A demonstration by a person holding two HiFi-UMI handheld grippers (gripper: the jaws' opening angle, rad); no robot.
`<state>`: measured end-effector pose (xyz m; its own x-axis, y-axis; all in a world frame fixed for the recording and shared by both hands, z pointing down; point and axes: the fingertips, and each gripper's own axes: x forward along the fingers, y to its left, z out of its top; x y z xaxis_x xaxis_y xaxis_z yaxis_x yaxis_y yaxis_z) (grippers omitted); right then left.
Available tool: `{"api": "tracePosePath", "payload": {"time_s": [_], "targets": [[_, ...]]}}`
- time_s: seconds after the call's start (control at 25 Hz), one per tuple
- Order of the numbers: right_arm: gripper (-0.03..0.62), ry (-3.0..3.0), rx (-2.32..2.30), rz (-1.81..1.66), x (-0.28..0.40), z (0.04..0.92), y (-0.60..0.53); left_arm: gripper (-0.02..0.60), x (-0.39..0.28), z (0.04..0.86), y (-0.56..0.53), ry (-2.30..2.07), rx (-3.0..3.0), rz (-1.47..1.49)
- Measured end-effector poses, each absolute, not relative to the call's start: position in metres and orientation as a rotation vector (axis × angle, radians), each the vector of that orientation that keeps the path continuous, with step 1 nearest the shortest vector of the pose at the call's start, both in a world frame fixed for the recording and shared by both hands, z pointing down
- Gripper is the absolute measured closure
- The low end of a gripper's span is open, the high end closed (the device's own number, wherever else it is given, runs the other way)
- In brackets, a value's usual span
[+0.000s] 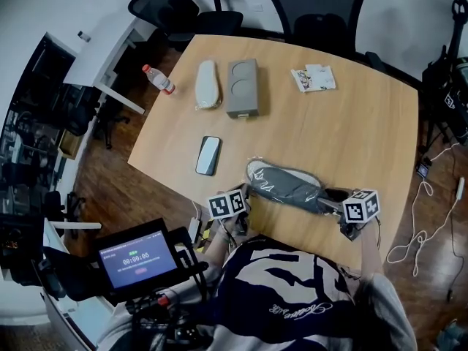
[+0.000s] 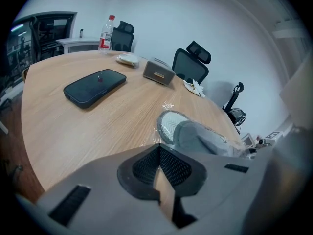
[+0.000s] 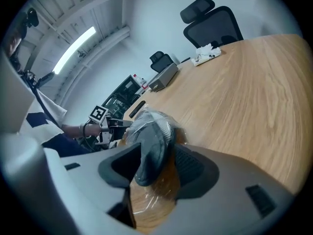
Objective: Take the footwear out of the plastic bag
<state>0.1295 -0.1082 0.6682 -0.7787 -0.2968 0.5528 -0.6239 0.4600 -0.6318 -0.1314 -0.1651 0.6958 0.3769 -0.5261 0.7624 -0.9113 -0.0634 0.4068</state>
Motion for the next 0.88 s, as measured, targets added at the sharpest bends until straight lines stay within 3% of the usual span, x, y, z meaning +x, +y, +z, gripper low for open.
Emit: {"api": "tracePosePath", "payload": {"time_s": [0.2,0.44,0.52,0.6,0.64,0.76,0.88], "targets": [[0.368,-2.303,0.711,1.27,0.121,0.673,-0.116,0.577,-0.129,0.696,-0.167,-1.265,1.769,0.576],[0.379,-2.357,0.724,1.352,0.109,0.664,-0.131,0.577,-0.129,0.695,-0.171,-1.269,1.762,0.571],[0.414,-2.43,0.779,1.399,0.109,0.658,-0.136,0.578,-0.129,0.695,-0.171,-1.277,1.761,0.571],[0.5,-2.507,0.863,1.482,0.115,0.65,-0.139,0.577,-0.128,0.695,-0.171,-1.279,1.76,0.57],[0.503,-2.534,0.892,1.522,0.116,0.647,-0.139,0.578,-0.128,0.696,-0.171,-1.279,1.761,0.57],[0.49,-2.507,0.885,1.481,0.11,0.653,-0.126,0.578,-0.128,0.697,-0.171,-1.276,1.762,0.567],[0.415,-2.454,0.847,1.41,0.1,0.658,-0.118,0.578,-0.129,0.697,-0.171,-1.279,1.757,0.563]]}}
